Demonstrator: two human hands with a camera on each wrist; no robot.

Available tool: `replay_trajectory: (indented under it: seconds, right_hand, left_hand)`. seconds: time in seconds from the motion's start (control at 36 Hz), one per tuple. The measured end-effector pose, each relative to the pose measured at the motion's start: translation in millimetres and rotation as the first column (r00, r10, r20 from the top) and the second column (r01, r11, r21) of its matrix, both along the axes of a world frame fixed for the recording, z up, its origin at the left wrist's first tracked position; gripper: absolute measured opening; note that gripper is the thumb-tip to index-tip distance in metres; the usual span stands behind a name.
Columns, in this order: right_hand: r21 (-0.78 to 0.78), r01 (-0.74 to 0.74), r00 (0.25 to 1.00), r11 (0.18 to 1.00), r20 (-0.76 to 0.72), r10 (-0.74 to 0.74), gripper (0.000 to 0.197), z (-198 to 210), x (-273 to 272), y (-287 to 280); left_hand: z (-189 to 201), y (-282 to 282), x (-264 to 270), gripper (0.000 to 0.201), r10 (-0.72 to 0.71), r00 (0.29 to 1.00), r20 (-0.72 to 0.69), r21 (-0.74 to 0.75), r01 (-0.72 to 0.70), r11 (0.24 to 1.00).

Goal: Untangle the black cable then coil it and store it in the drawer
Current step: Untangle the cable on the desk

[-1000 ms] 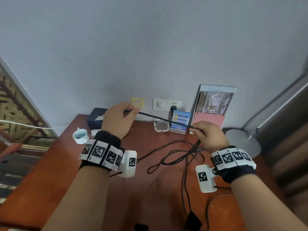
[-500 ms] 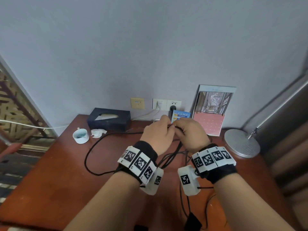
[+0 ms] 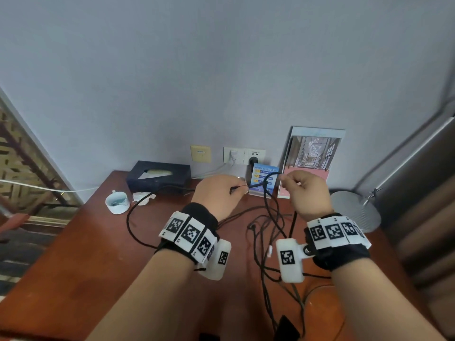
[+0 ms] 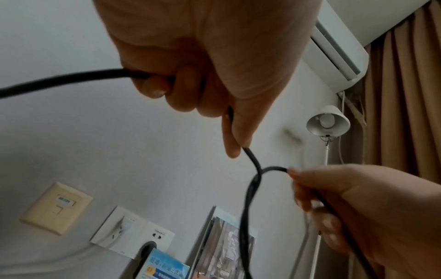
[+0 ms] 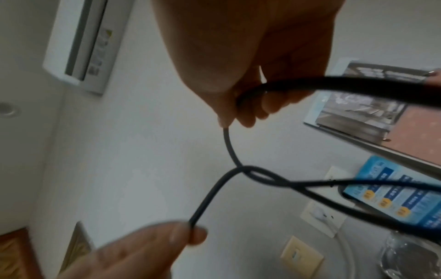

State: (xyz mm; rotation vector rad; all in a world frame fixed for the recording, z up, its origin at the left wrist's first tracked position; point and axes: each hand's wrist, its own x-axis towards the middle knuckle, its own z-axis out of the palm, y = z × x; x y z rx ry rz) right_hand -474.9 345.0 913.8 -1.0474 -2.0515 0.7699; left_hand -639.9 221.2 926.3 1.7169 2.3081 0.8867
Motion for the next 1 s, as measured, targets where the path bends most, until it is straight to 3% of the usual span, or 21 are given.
replay_trajectory:
  seconds: [0.11,0.25,0.36,0.44,0.58,0.72,0.81,1.0]
  right_hand:
    - [-0.025,0.121,0.993,0.992,0.003,-0.121,0.036,-5.8,15.0,23.4]
    - [-0.033,0.230,0.950,0.973,0.226,-0.217,0.044,-19.9,33.1,46.2]
    - [-0.102,0.249,0.876,0.963,0.447,-0.180,0.043,-33.3,40.8,49.0]
    - [-0.132,0.277,0.831,0.952,0.531,-0.168,0.038,-40.1,40.1,49.9]
    - [-0.156,0.301,0.769,0.941,0.623,-0.143,0.034,-52.3,42.4,49.9]
    - [-0.176,0.366,0.715,0.914,0.682,-0.155,0.032,-73.8,57.1,51.3]
    - [-0.185,0.401,0.675,0.897,0.722,-0.153,0.032,-80.8,65.7,56.0]
    - [-0.147,0.465,0.648,0.873,0.729,-0.222,0.036,-89.0,81.4,64.7]
  left_hand:
    - [0.9,-6.2,-15.3,0.024,0.040,0.997,0.061,0.062,-0.044,0.997]
    - [14.5,-13.5,-24.6,0.025,0.132,0.985,0.112,0.275,-0.158,0.948]
    - [16.4,-12.1,-29.8,0.021,0.168,0.967,0.190,0.379,-0.230,0.896]
    - [17.3,-10.8,-31.2,0.021,0.198,0.962,0.190,0.431,-0.263,0.863]
    - [16.4,-12.4,-50.8,0.018,0.219,0.897,0.384,0.537,-0.410,0.737]
    - [17.7,-15.5,-56.3,0.017,0.265,0.885,0.384,0.559,-0.451,0.696]
    - [20.9,-18.9,-68.2,0.019,0.338,0.857,0.388,0.582,-0.513,0.631]
    - [27.9,-20.3,-79.4,0.020,0.332,0.838,0.433,0.572,-0.540,0.618]
